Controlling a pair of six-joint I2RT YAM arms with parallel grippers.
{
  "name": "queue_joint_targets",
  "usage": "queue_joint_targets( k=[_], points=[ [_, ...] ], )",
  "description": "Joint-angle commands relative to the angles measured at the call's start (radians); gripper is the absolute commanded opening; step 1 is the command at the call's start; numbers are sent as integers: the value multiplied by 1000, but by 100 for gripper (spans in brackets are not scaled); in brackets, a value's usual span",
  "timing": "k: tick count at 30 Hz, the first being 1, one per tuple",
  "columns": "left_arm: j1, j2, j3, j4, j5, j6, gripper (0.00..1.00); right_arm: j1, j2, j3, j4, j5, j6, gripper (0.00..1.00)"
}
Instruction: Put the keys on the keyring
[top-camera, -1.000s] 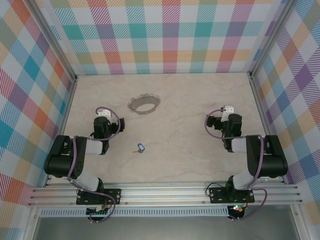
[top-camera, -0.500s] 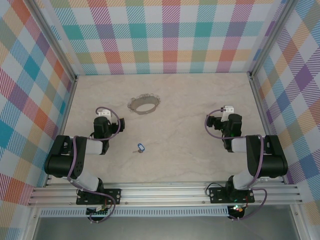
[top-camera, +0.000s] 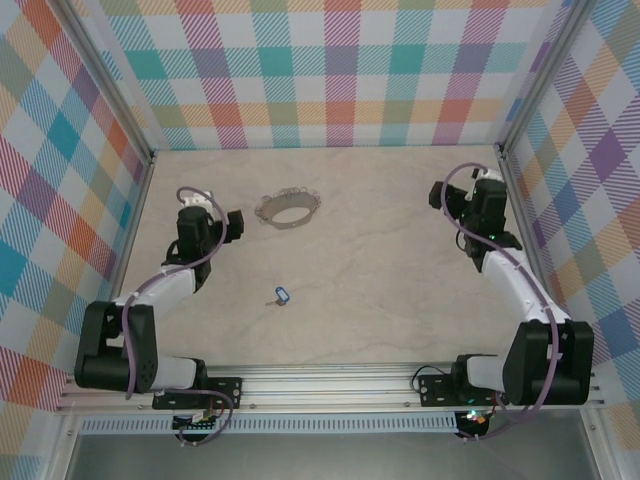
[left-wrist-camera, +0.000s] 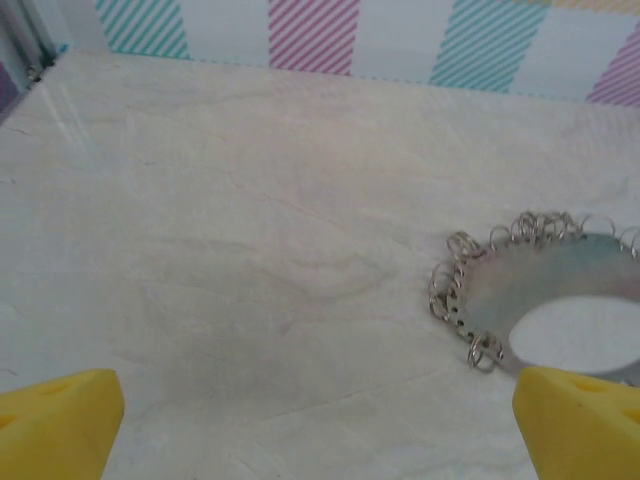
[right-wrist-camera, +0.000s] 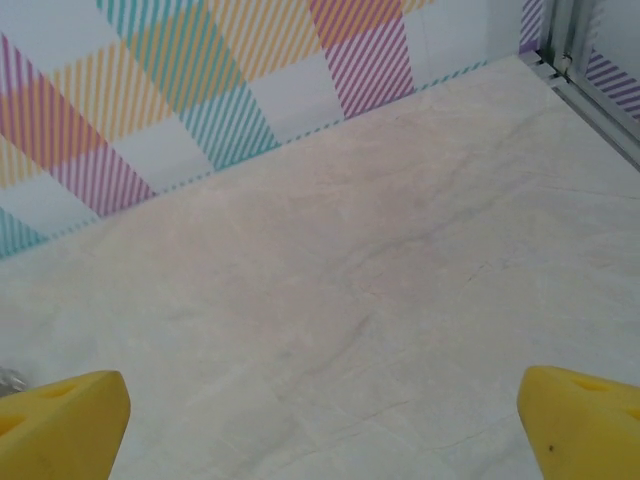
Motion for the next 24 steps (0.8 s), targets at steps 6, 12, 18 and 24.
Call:
queue_joint_targets(
  k=[6,12,18,24],
  points=[
    [-33,-99,219,-592,-97,-226,100,22,152,77,-274,-361,204,95],
    [-47,-63,358,-928,-55,-387,100,147,385,310,-420,-508,208,83],
    [-90,-38,380,-971,34,-486,100,264,639,586,-562,-513,255,70],
    [-116,36,405,-962,104,-553,100,362,835,842,-679,-449,253,64]
  ],
)
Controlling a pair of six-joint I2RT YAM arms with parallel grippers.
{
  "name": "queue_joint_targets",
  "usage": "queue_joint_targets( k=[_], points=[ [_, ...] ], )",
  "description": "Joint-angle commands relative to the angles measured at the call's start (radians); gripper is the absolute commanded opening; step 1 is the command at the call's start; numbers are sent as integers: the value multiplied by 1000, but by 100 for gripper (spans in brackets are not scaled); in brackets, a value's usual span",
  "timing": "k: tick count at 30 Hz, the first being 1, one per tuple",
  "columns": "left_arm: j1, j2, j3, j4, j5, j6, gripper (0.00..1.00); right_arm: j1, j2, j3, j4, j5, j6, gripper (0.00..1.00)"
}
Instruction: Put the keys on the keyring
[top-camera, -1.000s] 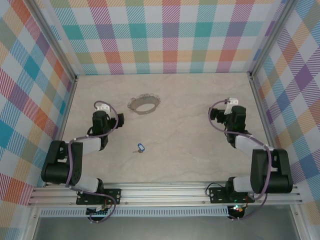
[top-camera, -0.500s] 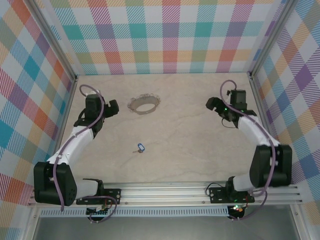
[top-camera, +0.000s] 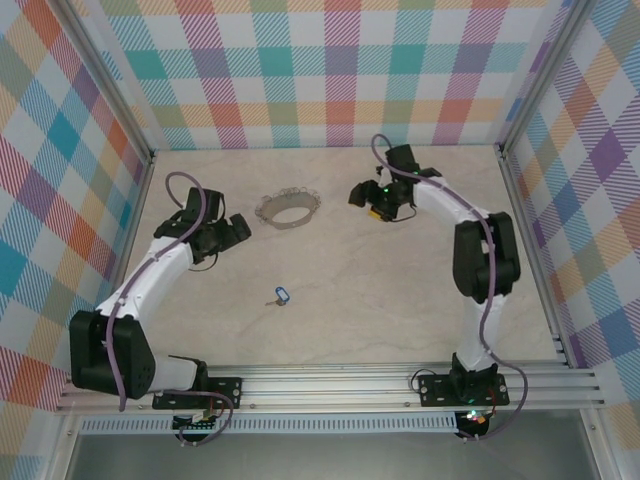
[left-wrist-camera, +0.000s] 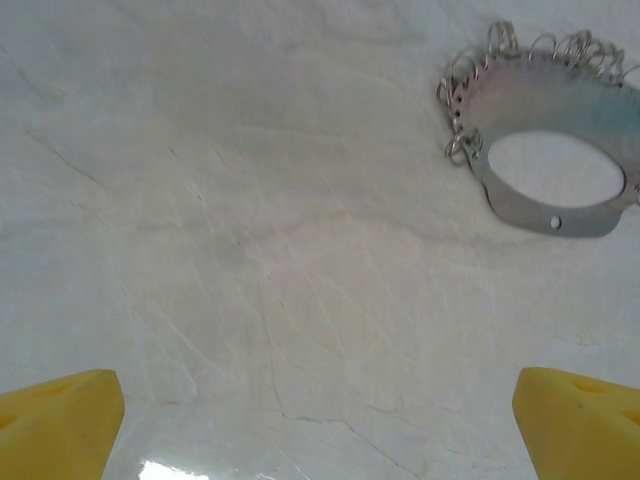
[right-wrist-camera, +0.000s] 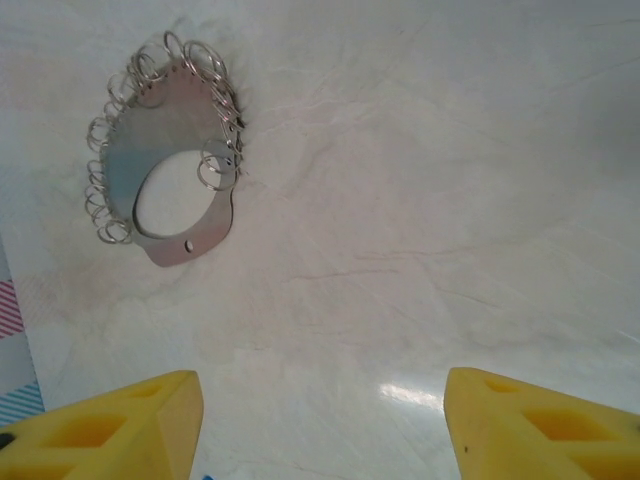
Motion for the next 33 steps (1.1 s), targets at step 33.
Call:
queue_joint_targets(
  k=[33],
  points=[
    [-41,161,176,-112,101,-115,100,183,565,716,-106,94,-188,39]
  ],
)
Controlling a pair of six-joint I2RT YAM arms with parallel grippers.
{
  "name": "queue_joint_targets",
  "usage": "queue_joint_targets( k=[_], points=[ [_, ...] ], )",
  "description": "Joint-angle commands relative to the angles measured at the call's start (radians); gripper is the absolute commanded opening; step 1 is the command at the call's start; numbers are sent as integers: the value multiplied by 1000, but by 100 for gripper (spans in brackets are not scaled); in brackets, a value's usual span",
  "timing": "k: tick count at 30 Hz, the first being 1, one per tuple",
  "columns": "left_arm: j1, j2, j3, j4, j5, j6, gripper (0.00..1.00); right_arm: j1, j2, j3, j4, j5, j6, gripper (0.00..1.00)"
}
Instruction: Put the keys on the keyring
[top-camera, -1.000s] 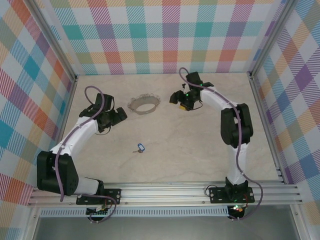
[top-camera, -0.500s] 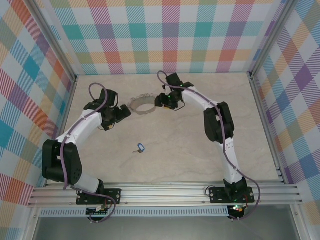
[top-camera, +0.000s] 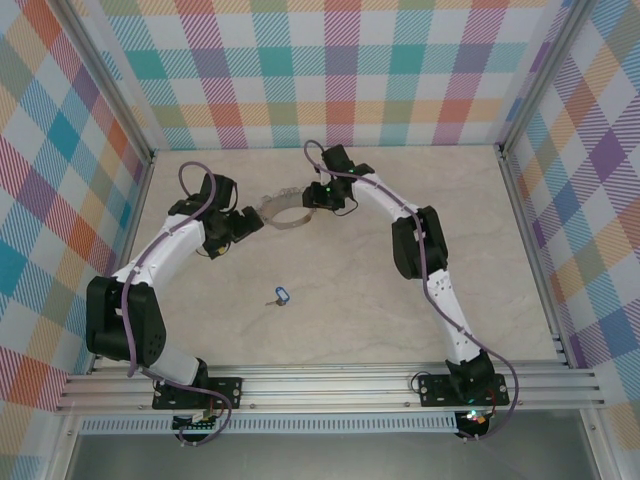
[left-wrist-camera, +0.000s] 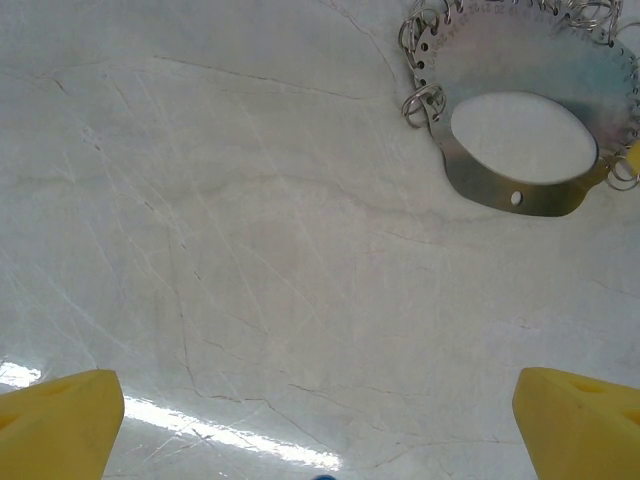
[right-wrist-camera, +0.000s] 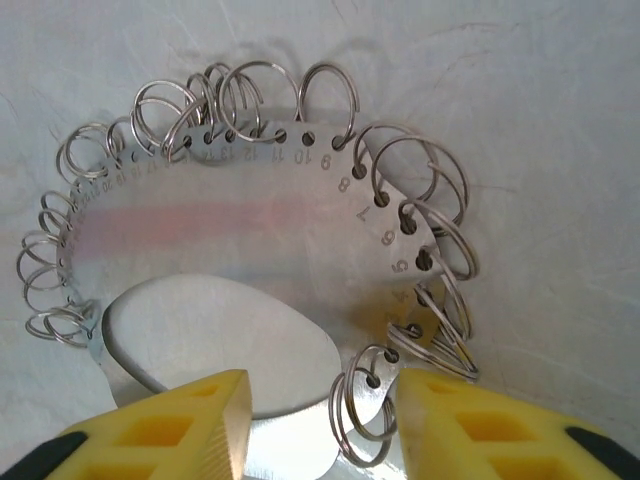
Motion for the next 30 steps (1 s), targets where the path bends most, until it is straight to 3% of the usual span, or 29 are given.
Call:
queue_joint_targets(
  k=[1,4,15,22,30],
  points=[
    [-17,-7,20,-31,3,-16,100,4,22,37,-35,-1,-9,37],
    [-17,-14,12,-30,-3,-20,100,6,17,26,-43,-1,-15,30],
    [-26,-15,-3,-12,-2,-33,100,6,-68,-117,-10,10,-37,24],
    [-35,-33,-16,-8,-3,-39,100,6,-70,-117,-4,13,-42,14],
    [-38,-59,-23,-17,-6,-28,100,6,-47,-61,-10,2,-33,16]
  ],
)
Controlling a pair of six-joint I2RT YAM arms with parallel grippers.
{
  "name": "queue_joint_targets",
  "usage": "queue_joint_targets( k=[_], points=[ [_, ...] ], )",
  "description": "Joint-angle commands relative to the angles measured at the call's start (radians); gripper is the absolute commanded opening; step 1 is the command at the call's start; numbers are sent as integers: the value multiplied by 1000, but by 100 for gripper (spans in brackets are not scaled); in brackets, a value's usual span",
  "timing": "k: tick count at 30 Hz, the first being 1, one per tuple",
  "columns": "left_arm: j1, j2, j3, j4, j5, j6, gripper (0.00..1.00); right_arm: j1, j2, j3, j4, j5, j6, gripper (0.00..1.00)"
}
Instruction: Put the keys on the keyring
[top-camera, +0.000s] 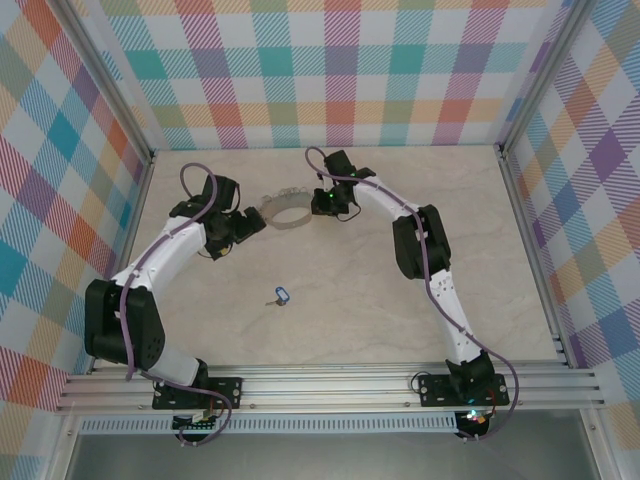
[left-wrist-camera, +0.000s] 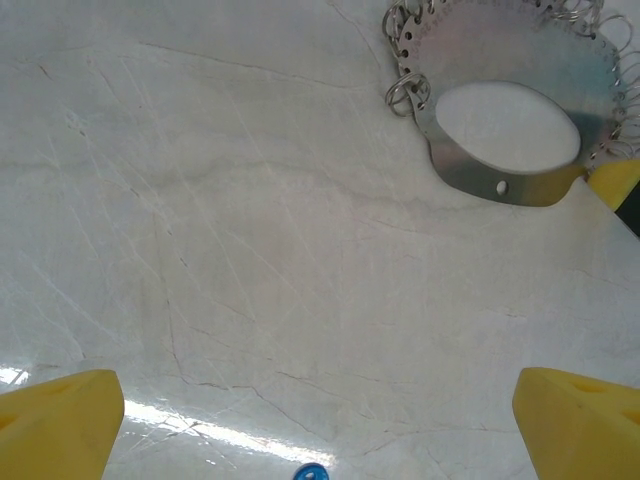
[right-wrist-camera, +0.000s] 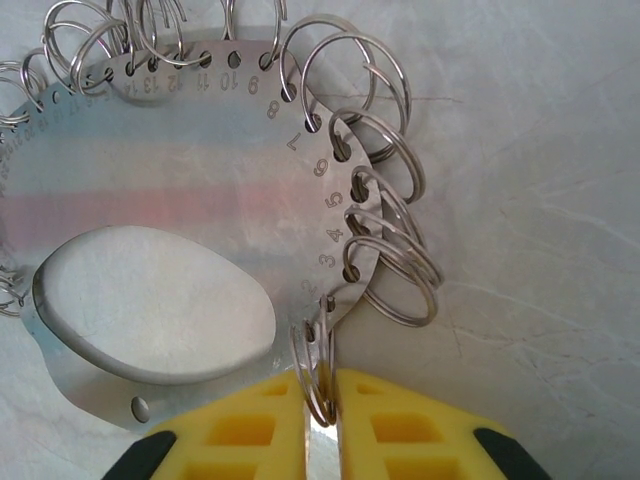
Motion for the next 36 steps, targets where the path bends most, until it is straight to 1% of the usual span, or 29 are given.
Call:
queue_joint_targets(
  k=[1,2,4,13,28,32,35,36],
  points=[
    [-16,-38,-14,-21,-5,-5,100,5,-1,59,-22,-13,-6,20],
    [-16,-41,-13,-23,-5,-2,100,6,5,69,-25,-13,-4,24],
    [-16,-45,-12,-27,-5,5,100,6,18,96,-32,-13,1,25],
    [-16,-59,-9,-46,-3,36,100,6,50,123,-29,-21,27,20],
    [-16,-23,18,-40,17,54,100,15,15,38,-12,-7,26,24],
    [-16,-14,20,-37,18,54,100,15,19,38,-11,-6,26,22],
    [-16,-9,21,-35,21,56,100,15,22,44,-10,-6,26,18],
    [-16,-8,21,-34,21,56,100,15,23,45,-12,-6,27,15]
  ],
)
